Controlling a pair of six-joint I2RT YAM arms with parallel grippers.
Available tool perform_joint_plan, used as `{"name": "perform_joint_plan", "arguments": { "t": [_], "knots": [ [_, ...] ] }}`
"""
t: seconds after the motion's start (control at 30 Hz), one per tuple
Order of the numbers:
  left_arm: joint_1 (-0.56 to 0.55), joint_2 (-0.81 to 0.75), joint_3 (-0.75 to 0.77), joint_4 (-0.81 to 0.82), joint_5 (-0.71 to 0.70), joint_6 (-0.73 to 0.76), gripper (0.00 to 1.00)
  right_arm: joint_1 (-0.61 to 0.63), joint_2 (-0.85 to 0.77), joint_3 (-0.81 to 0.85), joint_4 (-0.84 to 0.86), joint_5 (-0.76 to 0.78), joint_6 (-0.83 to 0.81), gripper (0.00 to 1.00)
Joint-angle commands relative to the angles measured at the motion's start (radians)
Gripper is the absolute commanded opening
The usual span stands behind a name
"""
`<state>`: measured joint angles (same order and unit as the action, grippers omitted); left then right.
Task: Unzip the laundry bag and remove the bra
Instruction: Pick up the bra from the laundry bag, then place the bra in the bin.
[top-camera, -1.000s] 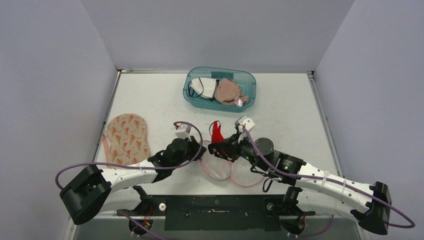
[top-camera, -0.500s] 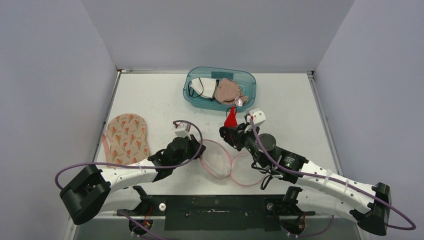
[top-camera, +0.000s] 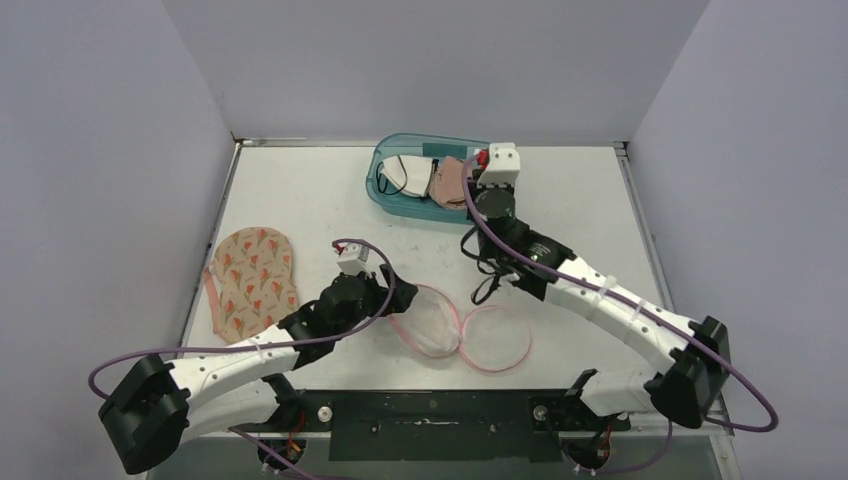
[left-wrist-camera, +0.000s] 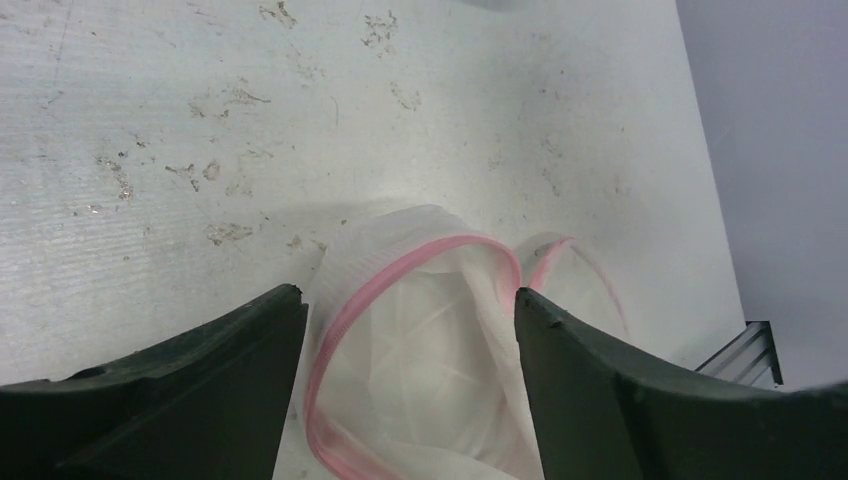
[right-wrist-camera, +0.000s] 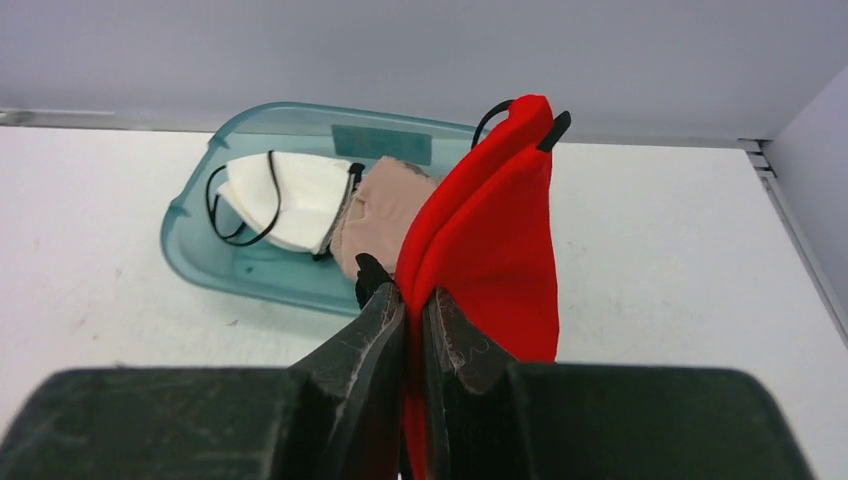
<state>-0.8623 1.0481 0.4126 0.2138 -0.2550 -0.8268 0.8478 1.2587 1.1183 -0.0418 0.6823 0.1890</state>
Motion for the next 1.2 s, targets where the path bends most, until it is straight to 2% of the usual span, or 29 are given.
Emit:
{"name": "perform_joint_plan", "arguments": {
  "t": [0.0,0.1,0.33,0.6,0.87,1.17],
  "knots": [
    [0.005,-0.106,0.048,-0.075,-0.027,-0.013,0.77,-0.080,0.138,0.153,0.074,0.035,-0.048,0.05],
    [0.010,-0.174,0.046,-0.160,-0.080,-0.037,0.81,-0.124,0.255,0.260,0.061,0.036,-0.057,0.05],
    [0.014,-0.327,0.020,-0.371,-0.254,-0.119,0.82,-0.192,0.503,0.484,-0.001,0.056,-0.112,0.05],
    [0.016,-0.397,-0.037,-0.397,-0.303,-0.164,0.81,-0.223,0.712,0.659,-0.045,0.066,-0.183,0.05],
    [0.017,-0.373,-0.069,-0.351,-0.302,-0.165,0.81,-0.233,0.835,0.666,0.016,0.046,-0.230,0.05],
    [0.021,-0.379,-0.091,-0.342,-0.316,-0.153,0.80,-0.233,0.991,0.775,-0.019,0.040,-0.229,0.05]
  ]
}}
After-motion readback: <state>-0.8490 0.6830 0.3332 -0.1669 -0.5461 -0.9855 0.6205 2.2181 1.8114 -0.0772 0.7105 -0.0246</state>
